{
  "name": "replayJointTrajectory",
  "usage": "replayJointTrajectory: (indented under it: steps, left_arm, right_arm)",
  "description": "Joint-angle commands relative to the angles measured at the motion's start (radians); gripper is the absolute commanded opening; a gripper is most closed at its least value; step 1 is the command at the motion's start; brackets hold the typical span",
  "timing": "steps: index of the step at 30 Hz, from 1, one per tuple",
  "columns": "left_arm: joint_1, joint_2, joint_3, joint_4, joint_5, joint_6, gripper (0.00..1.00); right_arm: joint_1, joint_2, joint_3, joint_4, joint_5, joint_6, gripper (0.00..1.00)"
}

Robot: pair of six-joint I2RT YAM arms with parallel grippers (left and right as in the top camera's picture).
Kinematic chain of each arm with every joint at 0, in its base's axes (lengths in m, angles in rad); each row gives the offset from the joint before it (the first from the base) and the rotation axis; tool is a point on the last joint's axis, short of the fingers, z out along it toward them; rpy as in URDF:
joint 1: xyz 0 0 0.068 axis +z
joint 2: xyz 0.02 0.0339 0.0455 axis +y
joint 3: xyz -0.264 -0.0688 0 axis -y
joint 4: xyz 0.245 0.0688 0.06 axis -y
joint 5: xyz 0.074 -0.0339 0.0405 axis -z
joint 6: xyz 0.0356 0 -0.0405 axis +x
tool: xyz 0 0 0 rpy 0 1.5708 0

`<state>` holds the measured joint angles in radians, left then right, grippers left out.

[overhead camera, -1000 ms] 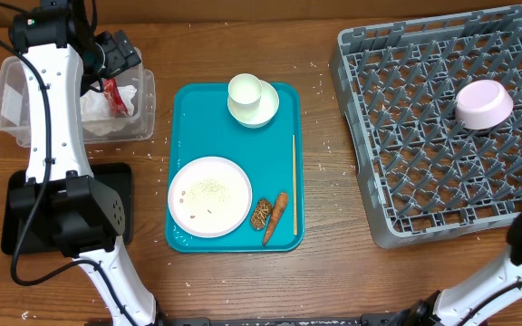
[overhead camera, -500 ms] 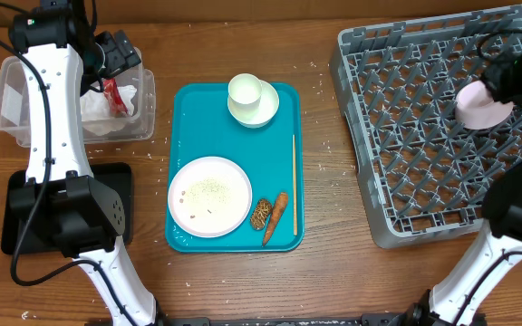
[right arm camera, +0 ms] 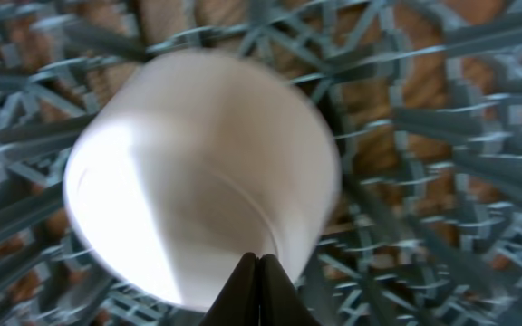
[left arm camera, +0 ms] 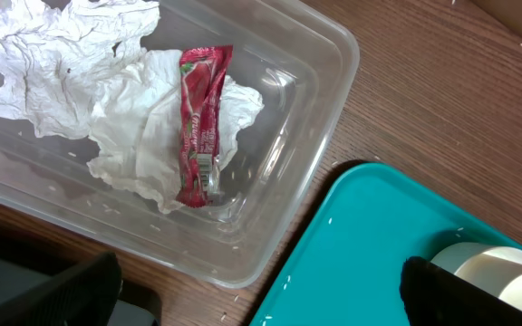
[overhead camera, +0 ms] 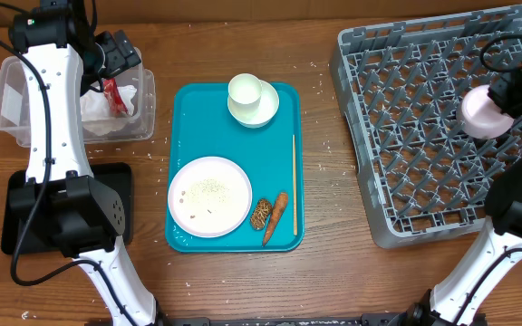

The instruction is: Sort waste into correct bins and load items into the dishwasher

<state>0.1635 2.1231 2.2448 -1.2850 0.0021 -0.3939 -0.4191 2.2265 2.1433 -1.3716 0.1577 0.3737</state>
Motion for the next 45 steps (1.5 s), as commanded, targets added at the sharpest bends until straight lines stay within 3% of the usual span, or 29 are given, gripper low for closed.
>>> replayJointTrajectory:
  steps: [1,9,13,17,20,23,28,31,37,45]
  left_arm:
    - [-0.006,-0.018,0.0,0.003,-0.012,-0.014,1.0]
    - [-0.006,-0.018,0.0,0.003,-0.012,-0.014,1.0]
    - [-0.006,-0.018,0.0,0.003,-0.012,-0.014,1.0]
    - [-0.006,-0.018,0.0,0.003,-0.012,-0.014,1.0]
    - [-0.006,-0.018,0.0,0.003,-0.012,-0.014,1.0]
    - [-0.006,-0.018,0.0,0.003,-0.012,-0.014,1.0]
    - [-0.006,-0.018,0.0,0.003,-0.012,-0.014,1.0]
    - [-0.006,-0.018,0.0,0.003,-0.011,-0.014,1.0]
    - [-0.006,-0.018,0.0,0.003,-0.012,-0.014,1.0]
    - [-0.006,-0.018,0.0,0.003,-0.012,-0.014,1.0]
  right_arm:
    - [-0.021,-0.025,0.053,-0.007,0.086,0.024,0.04]
    - [-0.012,-0.035,0.189,-0.095,0.018,0.018,0.04]
    - [0.044,-0.067,0.228,-0.117,-0.254,-0.082,0.05]
    - [0.142,-0.101,0.229,-0.088,-0.689,-0.227,0.27]
    - [0.259,-0.105,0.229,-0.035,-0.8,-0.251,0.49]
    - [0.414,-0.104,0.227,0.029,-0.735,-0.25,0.75]
    - [0.69,-0.092,0.225,0.119,-0.438,-0.18,0.93]
    - [0.869,-0.051,0.208,0.205,-0.27,-0.163,0.95]
    - [1.053,0.068,0.181,0.352,-0.078,-0.16,0.96]
    - [1.118,0.198,0.18,0.464,0.037,-0.165,0.86]
